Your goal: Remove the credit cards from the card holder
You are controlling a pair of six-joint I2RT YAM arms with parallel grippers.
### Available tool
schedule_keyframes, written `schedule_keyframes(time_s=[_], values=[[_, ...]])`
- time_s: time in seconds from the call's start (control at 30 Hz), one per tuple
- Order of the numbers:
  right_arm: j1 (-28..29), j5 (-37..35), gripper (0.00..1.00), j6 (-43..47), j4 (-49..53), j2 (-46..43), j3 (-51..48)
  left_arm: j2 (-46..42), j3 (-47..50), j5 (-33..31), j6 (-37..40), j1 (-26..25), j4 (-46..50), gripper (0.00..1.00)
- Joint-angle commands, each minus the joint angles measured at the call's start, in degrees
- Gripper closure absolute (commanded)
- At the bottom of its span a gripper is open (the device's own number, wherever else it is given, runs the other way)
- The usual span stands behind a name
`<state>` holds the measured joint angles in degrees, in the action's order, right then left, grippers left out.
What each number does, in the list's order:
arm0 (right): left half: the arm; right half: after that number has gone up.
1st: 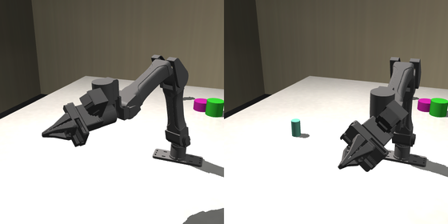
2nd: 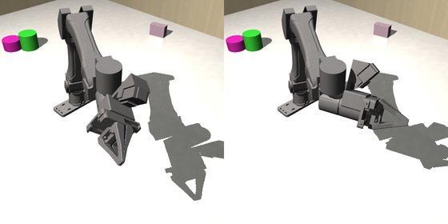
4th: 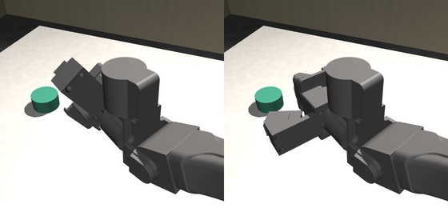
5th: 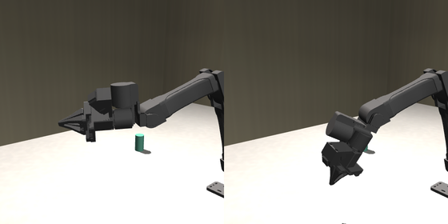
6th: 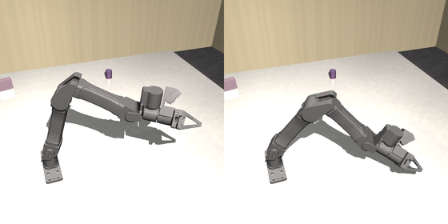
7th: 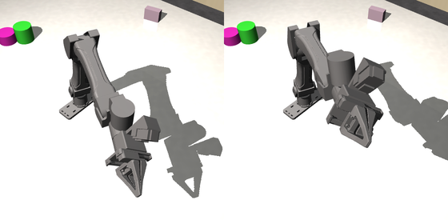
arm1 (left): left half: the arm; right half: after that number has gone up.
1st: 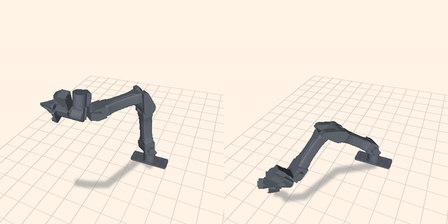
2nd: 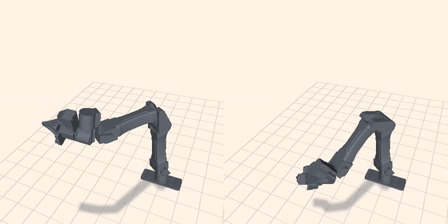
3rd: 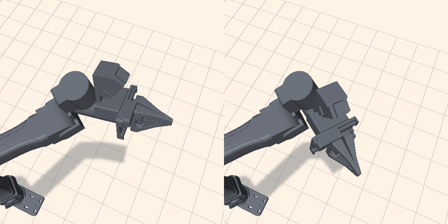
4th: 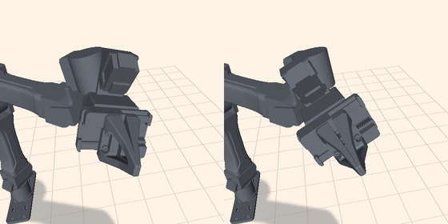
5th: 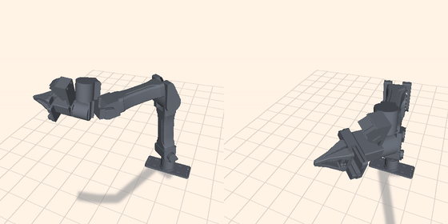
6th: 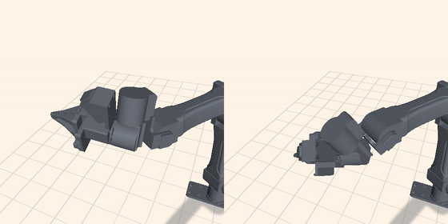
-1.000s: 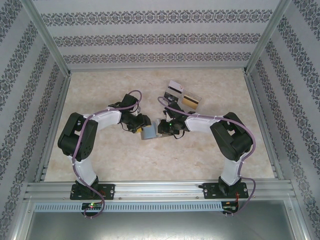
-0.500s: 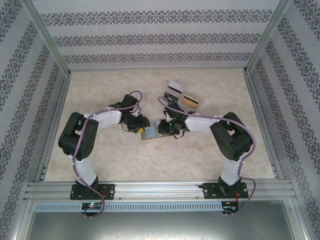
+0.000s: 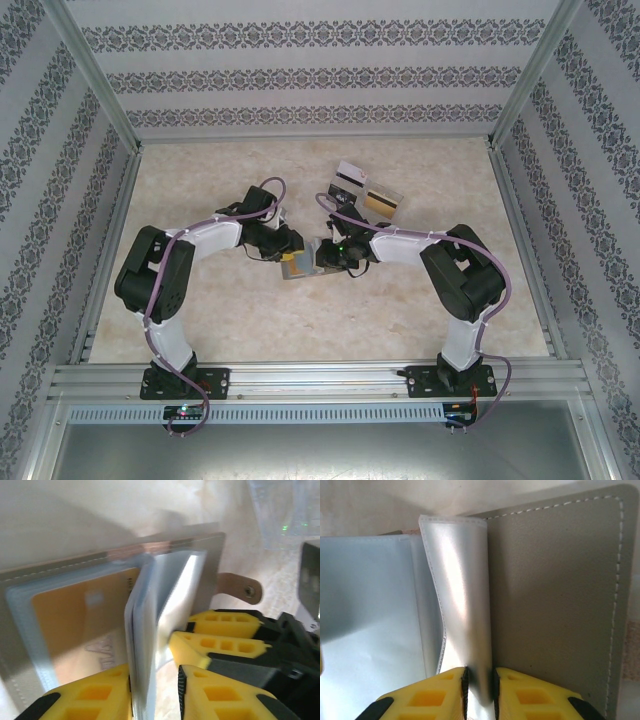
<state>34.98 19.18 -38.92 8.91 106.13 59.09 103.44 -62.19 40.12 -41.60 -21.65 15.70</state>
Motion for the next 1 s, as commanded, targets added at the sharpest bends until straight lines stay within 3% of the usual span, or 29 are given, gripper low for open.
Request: schedule_keyframes(time_s=[0.0,0.33,0.53,0.7,0.87,0.97], values=[[-0.72,1.05,0.77,-0.94,-0.70,-1.50,-0.53,-2.03,0.29,3.76,0.34,-0.34,-3.96,0.71],[-2.49,0.30,0.72,-2.30,-3.28,-7.66,-4.08,1.45,-2.13,6.56,-2.65,-2.85,-8.95,0.62],[-3.58,-4.55,0.71,-2.67,-2.93,-12.15,-7.02,2.81,-3.39,5.98,-3.28,-3.11,-9.25,0.56],[-4.00,-6.69,0.69,-2.08,-3.10,-15.43,-8.51,3.55,-3.30,6.40,-4.90,-3.31,-11.41,0.46],[-2.61,-9.46,0.69,0.99,-1.14,-16.80,-7.28,2.07,-1.88,-0.03,-5.84,-3.09,-9.76,0.40],[-1.70,-9.53,0.71,2.05,0.52,-15.02,-5.10,0.55,0.00,-4.56,-6.86,-2.62,-9.24,0.47]])
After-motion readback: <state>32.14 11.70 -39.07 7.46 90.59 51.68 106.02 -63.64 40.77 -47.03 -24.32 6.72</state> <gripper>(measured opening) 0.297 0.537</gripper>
